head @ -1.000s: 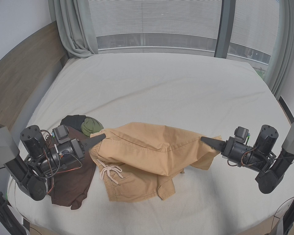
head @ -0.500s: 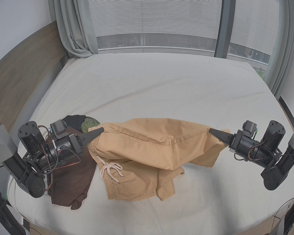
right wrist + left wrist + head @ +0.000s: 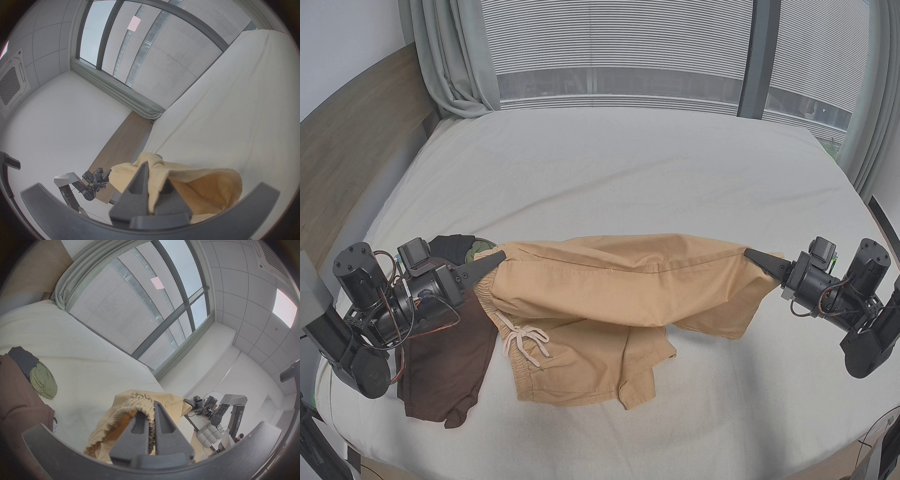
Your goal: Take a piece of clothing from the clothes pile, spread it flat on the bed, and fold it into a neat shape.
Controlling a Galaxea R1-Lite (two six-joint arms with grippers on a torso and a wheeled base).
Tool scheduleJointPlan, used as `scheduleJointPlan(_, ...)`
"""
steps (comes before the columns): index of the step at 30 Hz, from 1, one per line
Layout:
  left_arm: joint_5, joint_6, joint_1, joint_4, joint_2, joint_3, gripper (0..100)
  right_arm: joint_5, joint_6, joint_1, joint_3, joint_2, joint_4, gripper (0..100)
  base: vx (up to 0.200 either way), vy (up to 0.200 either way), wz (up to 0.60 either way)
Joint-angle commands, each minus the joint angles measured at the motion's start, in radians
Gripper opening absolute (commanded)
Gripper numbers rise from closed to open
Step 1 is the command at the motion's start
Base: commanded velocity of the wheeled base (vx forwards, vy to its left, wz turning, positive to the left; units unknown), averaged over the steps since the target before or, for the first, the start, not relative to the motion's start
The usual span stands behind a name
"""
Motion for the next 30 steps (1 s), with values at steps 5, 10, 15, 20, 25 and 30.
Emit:
scheduleJointPlan(5, 0.004, -0.001, 0.02, -0.001, 0.008, -0.012, 0, 0.023, 0.005, -0.042, -0.01, 0.0, -0.001, 0, 0.0, 0.0, 0.0)
scheduleJointPlan(10, 0.004, -0.001, 0.03, -0.001, 0.012, -0.022, 0, 0.027, 0.005, -0.062, -0.015, -0.003, -0.001, 0, 0.0, 0.0, 0.0)
scheduleJointPlan(15, 0.007, 0.001, 0.032, -0.001, 0.02, -0.026, 0, 0.027, 0.005, -0.071, -0.01, -0.025, 0.001, 0, 0.0, 0.0, 0.0)
scheduleJointPlan(20, 0.015, 0.001, 0.035, -0.001, 0.031, -0.038, 0, 0.03, 0.003, -0.071, -0.006, -0.063, 0.007, 0, 0.0, 0.0, 0.0)
scheduleJointPlan(25, 0.068, 0.001, 0.033, -0.001, 0.064, -0.066, 0, 0.03, 0.002, -0.088, -0.003, -0.068, 0.009, 0, 0.0, 0.0, 0.0)
scheduleJointPlan(30, 0.085, 0.001, 0.032, -0.002, 0.093, -0.077, 0, 0.03, -0.001, -0.099, -0.003, -0.068, 0.009, 0, 0.0, 0.0, 0.0)
